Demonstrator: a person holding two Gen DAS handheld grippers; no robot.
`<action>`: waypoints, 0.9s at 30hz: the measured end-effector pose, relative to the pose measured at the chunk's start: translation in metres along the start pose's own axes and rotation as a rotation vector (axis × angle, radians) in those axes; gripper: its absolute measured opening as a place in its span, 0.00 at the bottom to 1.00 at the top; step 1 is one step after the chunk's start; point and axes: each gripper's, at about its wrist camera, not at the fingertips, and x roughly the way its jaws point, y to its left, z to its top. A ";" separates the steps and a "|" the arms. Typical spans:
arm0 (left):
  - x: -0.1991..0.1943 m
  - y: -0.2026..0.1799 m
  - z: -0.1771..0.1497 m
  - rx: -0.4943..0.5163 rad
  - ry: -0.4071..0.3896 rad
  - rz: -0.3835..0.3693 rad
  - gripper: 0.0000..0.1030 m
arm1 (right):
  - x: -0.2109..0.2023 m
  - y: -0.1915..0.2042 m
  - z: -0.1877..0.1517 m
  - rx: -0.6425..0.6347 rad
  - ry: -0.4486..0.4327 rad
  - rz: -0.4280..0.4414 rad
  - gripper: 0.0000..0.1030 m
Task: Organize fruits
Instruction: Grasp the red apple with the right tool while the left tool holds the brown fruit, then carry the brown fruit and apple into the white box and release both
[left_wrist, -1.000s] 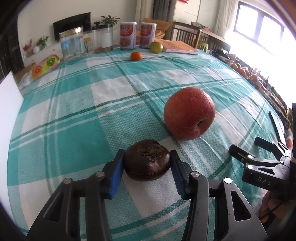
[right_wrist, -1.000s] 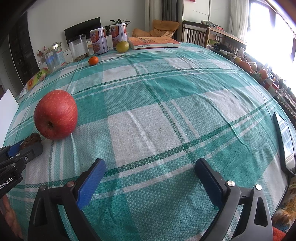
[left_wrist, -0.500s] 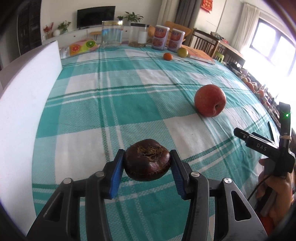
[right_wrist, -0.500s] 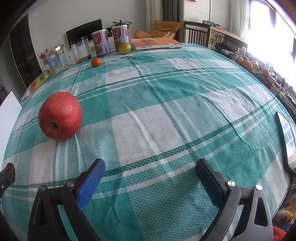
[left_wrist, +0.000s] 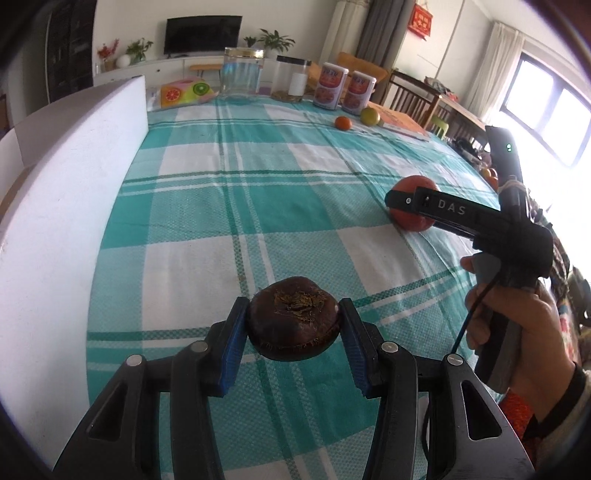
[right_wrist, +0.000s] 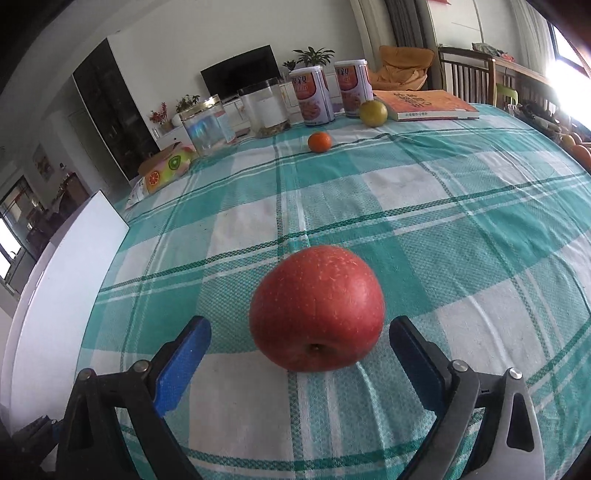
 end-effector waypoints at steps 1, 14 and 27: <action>-0.002 0.001 0.000 -0.002 -0.003 -0.001 0.49 | 0.000 -0.006 0.000 0.021 -0.002 0.013 0.67; -0.052 -0.003 0.000 0.005 -0.060 -0.081 0.49 | -0.062 -0.003 -0.053 0.074 0.029 0.318 0.67; -0.187 0.108 0.027 -0.245 -0.314 0.030 0.49 | -0.113 0.210 -0.041 -0.272 0.076 0.698 0.67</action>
